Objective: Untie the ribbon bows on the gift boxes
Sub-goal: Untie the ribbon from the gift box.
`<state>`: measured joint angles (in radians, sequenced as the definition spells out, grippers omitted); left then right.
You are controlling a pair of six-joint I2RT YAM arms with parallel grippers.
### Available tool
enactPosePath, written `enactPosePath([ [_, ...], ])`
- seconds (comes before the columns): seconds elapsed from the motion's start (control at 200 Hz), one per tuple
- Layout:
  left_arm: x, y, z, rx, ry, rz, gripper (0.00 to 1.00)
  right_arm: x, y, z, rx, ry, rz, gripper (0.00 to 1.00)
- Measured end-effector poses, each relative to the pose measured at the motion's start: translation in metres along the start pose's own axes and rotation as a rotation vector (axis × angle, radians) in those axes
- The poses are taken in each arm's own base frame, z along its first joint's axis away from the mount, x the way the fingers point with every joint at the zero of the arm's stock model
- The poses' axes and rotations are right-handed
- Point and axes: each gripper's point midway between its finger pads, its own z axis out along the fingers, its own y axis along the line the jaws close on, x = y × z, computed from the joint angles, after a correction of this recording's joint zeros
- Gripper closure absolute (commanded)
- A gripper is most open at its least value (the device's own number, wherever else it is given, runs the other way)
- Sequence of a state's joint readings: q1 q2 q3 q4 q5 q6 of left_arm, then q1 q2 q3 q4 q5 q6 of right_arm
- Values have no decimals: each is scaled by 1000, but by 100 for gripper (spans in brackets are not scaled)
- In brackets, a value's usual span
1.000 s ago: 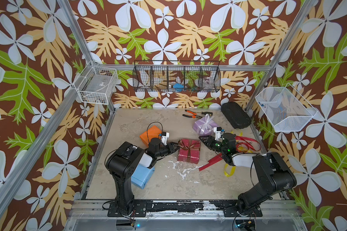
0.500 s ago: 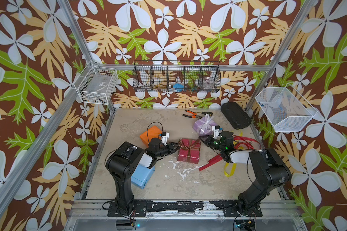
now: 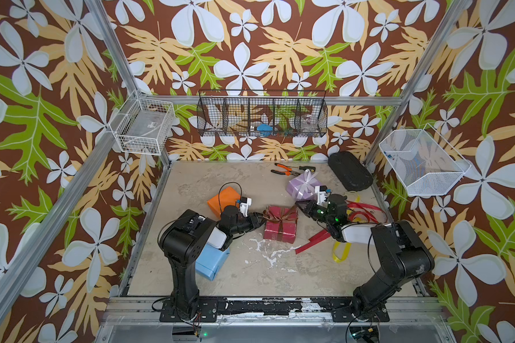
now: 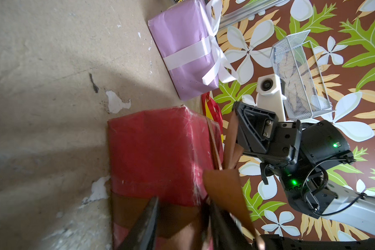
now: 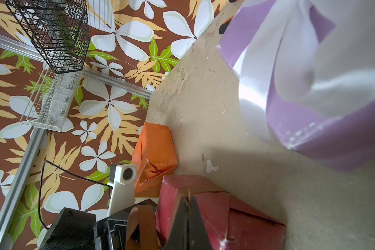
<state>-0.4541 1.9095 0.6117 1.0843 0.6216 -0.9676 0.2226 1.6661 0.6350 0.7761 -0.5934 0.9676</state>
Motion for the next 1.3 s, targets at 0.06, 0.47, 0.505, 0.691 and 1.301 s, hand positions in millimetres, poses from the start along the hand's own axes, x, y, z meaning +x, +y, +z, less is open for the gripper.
enactPosePath([
  [0.06, 0, -3, 0, 14, 1, -6, 84, -1, 2, -1, -4, -3, -6, 100],
  [0.47, -1, -11, -2, 40, 0, 4, 100, -4, 10, -5, -9, -8, -37, 100],
  [0.505, -1, -10, -3, 39, -2, 5, 100, -5, 11, -7, -8, -9, -40, 100],
  [0.691, -2, -1, -11, 4, -11, 8, 100, -18, 7, -18, 21, -48, -54, 100],
  [1.301, -20, 20, -63, -63, -110, -25, 100, -52, -38, -80, 165, -203, -17, 100],
])
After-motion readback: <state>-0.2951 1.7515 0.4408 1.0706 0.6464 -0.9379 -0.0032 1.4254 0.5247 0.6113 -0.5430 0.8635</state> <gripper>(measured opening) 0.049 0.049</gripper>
